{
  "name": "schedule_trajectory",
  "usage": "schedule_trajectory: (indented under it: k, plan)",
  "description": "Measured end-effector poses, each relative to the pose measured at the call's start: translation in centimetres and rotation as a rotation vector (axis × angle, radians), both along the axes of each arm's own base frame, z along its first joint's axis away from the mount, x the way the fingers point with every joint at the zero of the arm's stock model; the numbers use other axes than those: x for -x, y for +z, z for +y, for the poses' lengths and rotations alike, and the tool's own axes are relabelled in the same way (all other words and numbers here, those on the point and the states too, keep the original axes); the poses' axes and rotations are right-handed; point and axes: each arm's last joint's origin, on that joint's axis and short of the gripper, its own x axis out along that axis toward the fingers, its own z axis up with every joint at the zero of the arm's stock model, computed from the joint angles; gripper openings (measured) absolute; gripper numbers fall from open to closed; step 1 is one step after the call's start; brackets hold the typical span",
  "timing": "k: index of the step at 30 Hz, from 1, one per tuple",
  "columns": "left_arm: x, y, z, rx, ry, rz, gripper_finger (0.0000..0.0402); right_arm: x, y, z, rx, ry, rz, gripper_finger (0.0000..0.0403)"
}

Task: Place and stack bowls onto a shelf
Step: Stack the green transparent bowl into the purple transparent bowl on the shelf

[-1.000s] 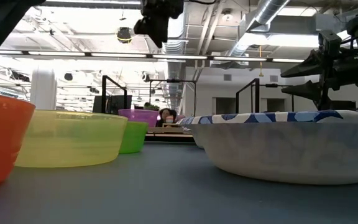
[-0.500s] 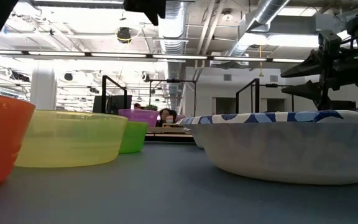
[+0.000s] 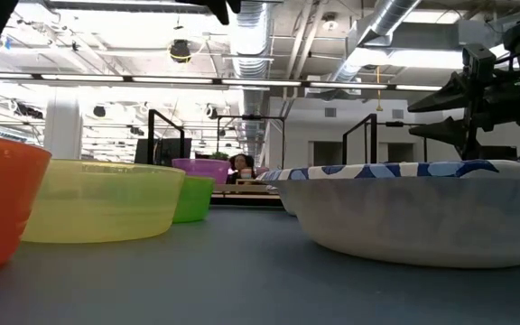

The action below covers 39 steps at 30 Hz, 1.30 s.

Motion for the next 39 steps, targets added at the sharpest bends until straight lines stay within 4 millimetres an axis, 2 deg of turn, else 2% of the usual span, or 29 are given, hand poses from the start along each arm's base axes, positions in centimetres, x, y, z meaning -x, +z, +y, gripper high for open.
schedule_trajectory:
  k: [5,16,29,39]
  plan:
    - [-0.1,-0.5,-0.3,-0.004,-0.007,0.022,0.0121,0.0,0.0,0.0,0.0,0.0,0.0,0.022]
    - [-1.0,-5.6,-0.5,0.037,-0.048,0.212,0.0121,0.0,0.0,0.0,0.0,0.0,0.0,0.022]
    - [-2.0,-7.8,-1.3,0.019,-0.092,0.129,0.0121,0.0,0.0,0.0,0.0,0.0,0.0,0.022]
    - [0.1,-8.0,-1.8,0.026,-0.042,0.019,0.0121,0.0,0.0,0.0,0.0,0.001,0.0,0.022]
